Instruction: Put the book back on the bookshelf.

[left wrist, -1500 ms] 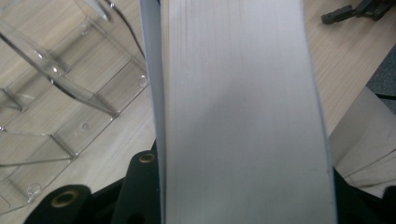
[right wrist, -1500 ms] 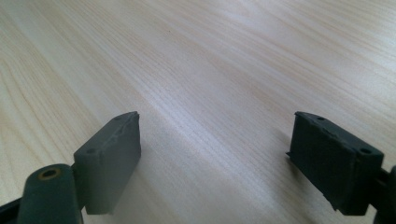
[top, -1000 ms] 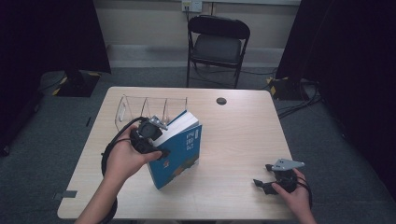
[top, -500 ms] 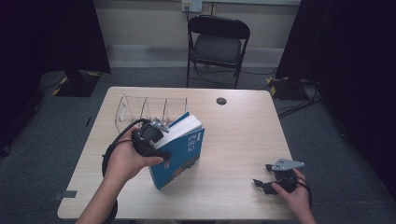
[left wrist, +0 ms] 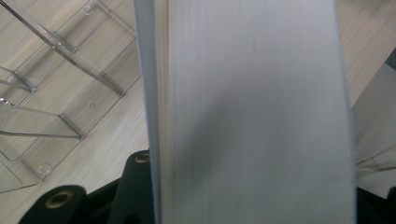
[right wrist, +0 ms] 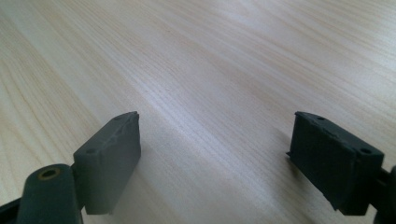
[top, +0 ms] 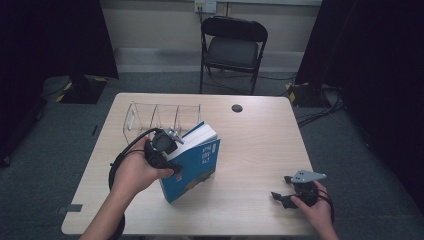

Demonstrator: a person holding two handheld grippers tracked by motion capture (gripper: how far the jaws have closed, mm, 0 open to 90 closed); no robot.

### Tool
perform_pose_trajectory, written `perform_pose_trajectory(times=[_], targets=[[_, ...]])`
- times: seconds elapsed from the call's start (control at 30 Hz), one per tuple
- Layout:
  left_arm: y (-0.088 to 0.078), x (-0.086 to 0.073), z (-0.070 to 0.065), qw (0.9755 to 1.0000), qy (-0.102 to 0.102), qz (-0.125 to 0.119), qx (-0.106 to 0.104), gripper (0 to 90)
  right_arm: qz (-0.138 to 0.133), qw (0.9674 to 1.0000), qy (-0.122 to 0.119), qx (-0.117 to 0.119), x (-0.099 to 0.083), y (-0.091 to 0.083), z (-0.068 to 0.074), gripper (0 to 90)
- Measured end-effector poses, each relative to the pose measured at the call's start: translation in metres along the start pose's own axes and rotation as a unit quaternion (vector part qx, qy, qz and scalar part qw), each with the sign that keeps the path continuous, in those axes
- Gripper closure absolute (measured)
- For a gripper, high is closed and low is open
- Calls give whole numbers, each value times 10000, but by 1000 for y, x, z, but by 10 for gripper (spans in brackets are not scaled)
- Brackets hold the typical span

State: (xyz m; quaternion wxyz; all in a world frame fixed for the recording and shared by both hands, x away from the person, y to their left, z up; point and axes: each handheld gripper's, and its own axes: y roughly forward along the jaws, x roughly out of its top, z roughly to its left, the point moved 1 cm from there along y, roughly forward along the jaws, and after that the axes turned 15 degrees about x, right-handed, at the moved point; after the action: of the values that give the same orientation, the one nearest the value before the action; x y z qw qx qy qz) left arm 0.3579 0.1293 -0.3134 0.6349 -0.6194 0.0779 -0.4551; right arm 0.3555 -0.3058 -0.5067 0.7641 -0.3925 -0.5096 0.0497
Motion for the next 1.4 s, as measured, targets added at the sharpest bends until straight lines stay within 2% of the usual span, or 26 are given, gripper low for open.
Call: perform_pose_trajectory(times=[0.03,0.07,0.37,0.5,0.67,0.9,1.07,1.23,1.4], targets=[[0,0,-1,10000,-65,-10,28,604,0,10000,2,0,0,0,0,159],[-1,0,0,10000,2,-16,36,605,0,10000,1,-1,0,0,0,159],[-1,-1,3,9997,-229,-3,29,616,9,10000,11,-9,0,0,0,158],[-1,-3,8,9989,-437,32,-142,617,17,10000,7,-16,0,0,0,158],[-5,-4,11,9984,-502,111,-238,618,17,10000,5,-15,0,0,0,158],[-13,-7,20,9978,-624,175,-143,618,18,10000,7,-16,0,0,0,158],[-20,-12,29,9962,-838,217,-111,618,18,10000,9,-16,0,0,0,158],[-25,-13,36,9951,-963,210,-27,619,17,10000,9,-16,0,0,0,158],[-27,-14,42,9946,-1013,213,45,618,15,10000,9,-17,0,0,0,158]])
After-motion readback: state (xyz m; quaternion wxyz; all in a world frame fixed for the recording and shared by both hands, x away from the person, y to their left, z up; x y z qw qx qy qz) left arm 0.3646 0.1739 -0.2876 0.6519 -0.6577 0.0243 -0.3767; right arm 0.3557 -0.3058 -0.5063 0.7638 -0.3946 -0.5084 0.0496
